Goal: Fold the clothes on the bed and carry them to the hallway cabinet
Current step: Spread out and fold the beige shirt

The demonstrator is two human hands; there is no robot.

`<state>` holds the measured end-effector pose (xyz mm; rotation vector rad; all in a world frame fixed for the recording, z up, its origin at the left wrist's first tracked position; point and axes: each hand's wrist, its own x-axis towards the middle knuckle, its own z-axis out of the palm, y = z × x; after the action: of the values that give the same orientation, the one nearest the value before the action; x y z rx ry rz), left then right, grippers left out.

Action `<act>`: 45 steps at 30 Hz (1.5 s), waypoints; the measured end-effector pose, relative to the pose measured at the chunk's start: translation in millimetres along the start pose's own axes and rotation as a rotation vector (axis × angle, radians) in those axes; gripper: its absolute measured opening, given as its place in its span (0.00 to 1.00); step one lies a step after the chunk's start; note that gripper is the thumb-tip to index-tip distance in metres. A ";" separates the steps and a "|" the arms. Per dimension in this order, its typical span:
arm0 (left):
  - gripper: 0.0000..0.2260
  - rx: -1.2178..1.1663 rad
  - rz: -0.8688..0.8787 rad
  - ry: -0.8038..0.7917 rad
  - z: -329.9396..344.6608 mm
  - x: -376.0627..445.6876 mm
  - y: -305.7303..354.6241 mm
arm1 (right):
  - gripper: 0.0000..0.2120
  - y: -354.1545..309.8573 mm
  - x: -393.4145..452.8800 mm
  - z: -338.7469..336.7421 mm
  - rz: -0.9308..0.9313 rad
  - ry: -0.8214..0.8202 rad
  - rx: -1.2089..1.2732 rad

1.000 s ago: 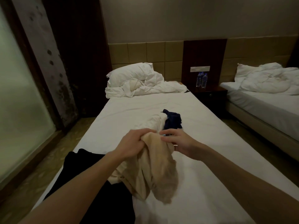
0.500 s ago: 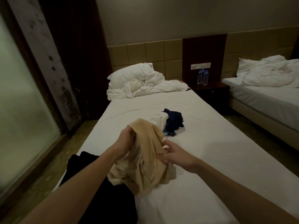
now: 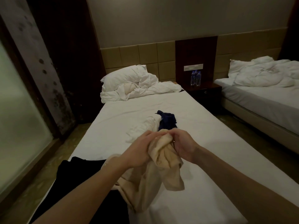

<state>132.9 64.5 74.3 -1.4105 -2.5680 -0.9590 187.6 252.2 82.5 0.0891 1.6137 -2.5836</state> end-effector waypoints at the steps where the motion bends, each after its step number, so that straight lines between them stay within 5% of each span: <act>1: 0.30 0.023 -0.006 0.035 -0.1 3.6 -0.5 | 0.14 -2.5 -1.6 -5.0 0.023 -0.009 0.018; 3: 0.21 0.038 0.010 0.055 -1.3 8.5 -3.0 | 0.11 -6.0 -6.6 -15.5 0.049 0.000 -0.041; 6: 0.14 0.008 -0.011 0.090 -0.6 10.7 -2.0 | 0.22 -6.5 -14.4 -30.6 0.048 0.023 -0.240; 11: 0.12 -0.170 -0.313 0.325 1.4 13.9 -1.7 | 0.37 -1.7 -25.3 -45.5 0.120 -0.189 -0.515; 14: 0.19 -0.250 -0.442 0.417 2.0 17.5 0.5 | 0.29 4.1 -28.5 -39.2 0.111 -0.287 -0.709; 17: 0.11 -0.360 -0.473 0.479 -0.9 21.3 2.1 | 0.10 17.1 -21.6 -36.9 0.020 -0.252 -0.956; 22: 0.23 -0.445 -0.383 0.255 -17.5 6.6 -3.3 | 0.11 20.6 -7.6 -52.4 -0.077 -0.021 -1.160; 27: 0.12 -0.666 -0.454 0.135 -33.5 -14.0 -27.5 | 0.14 23.0 1.1 -76.9 0.021 0.007 -1.440; 30: 0.09 -0.855 -0.498 0.148 -42.2 -24.1 -39.5 | 0.14 24.2 5.1 -84.7 -0.018 0.094 -1.400; 34: 0.10 -0.709 -0.553 0.210 -49.7 -31.7 -53.7 | 0.10 17.5 12.7 -80.1 -0.200 0.329 -1.214; 40: 0.22 -0.383 -0.358 0.068 -66.1 -43.3 -53.3 | 0.06 -10.6 17.0 -68.4 -0.423 0.449 -0.936; 45: 0.19 -0.370 -0.371 -0.430 -76.7 -43.5 -29.6 | 0.15 -33.9 18.6 -48.2 -0.634 0.499 -1.110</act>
<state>117.0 -21.1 107.0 -1.3637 -3.1819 -1.3736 165.4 309.3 89.8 0.1549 3.4485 -1.5640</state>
